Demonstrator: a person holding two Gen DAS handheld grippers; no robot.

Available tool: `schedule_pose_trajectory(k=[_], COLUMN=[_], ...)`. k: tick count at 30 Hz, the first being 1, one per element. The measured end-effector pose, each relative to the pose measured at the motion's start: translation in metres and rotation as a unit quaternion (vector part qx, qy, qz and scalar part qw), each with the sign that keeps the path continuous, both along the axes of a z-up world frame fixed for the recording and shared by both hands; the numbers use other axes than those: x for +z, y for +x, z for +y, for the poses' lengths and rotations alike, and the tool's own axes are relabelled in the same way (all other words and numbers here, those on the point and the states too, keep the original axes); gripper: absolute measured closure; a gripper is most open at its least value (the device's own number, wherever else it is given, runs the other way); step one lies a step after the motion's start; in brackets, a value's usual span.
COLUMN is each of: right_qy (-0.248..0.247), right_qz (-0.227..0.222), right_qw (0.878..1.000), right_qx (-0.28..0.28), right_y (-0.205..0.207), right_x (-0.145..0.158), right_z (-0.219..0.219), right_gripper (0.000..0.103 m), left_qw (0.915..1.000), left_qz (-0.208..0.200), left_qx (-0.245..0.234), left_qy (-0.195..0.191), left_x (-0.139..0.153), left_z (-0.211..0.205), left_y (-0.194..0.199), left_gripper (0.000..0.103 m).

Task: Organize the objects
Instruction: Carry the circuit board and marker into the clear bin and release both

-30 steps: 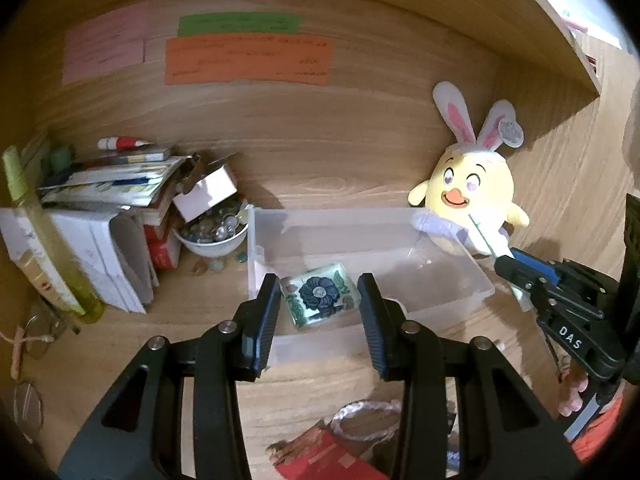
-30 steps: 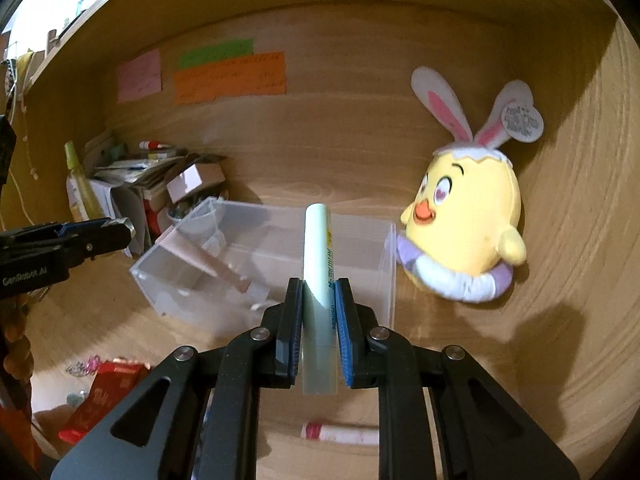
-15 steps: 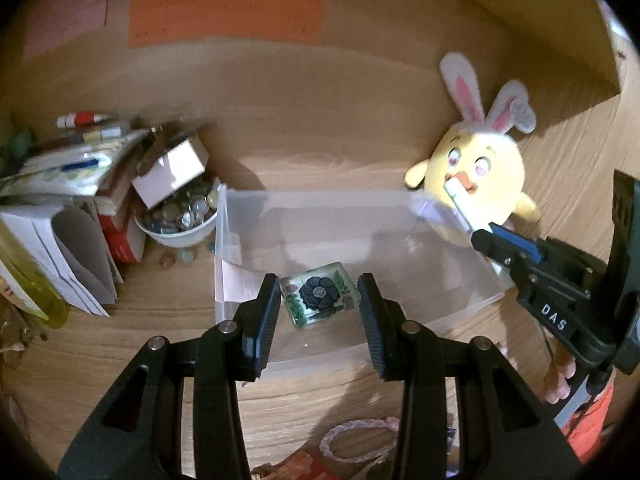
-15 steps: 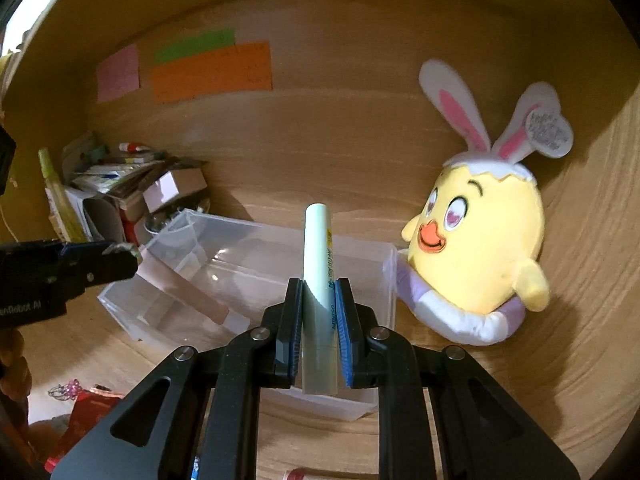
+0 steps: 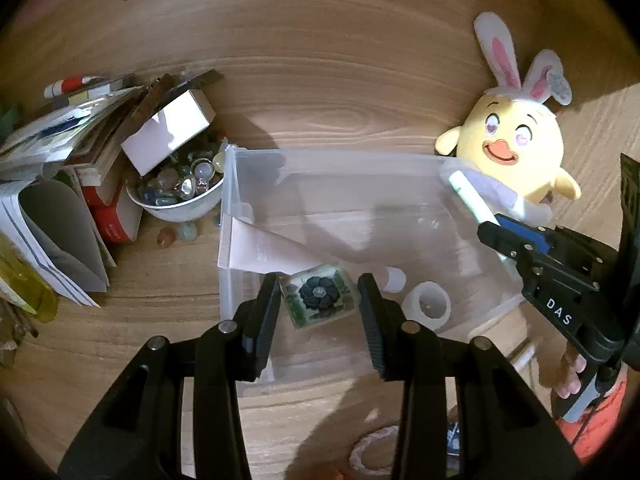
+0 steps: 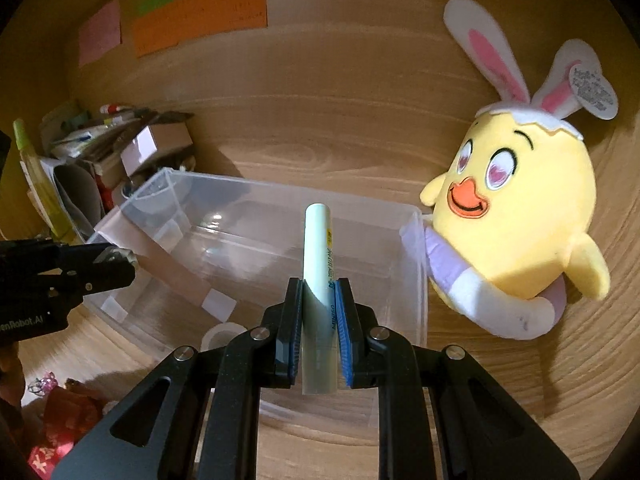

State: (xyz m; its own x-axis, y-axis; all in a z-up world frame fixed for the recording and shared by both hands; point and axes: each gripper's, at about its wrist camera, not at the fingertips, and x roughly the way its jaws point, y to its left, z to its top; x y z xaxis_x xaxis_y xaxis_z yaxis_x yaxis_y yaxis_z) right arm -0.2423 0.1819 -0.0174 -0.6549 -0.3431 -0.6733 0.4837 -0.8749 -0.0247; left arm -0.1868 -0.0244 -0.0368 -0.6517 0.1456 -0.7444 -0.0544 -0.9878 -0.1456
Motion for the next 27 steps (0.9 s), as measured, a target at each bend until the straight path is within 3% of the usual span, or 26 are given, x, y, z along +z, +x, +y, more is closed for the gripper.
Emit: schedule_pose_trajectory(k=[12, 15, 17, 27], right_qy=[0.020, 0.023, 0.024, 0.031], right_qz=[-0.011, -0.014, -0.015, -0.014], right_qw=[1.000, 1.000, 1.000, 0.999], right_qx=[-0.008, -0.009, -0.009, -0.014], right_y=[-0.010, -0.012, -0.013, -0.010], right_x=[-0.011, -0.012, -0.014, -0.012], right_z=[-0.006, -0.007, -0.008, -0.008], right_gripper=[0.089, 0.089, 0.089, 0.089], left_qw=[0.9996, 0.9996, 0.9997, 0.9988], left_qz=[-0.011, -0.012, -0.005, 0.032], left_qx=[-0.012, -0.015, -0.013, -0.013], left_qy=[-0.025, -0.021, -0.021, -0.035], left_x=[-0.006, -0.004, 0.000, 0.020], left_z=[0.008, 0.008, 0.008, 0.007], left_y=[-0.004, -0.002, 0.001, 0.025], left_gripper=[0.063, 0.057, 0.047, 0.033])
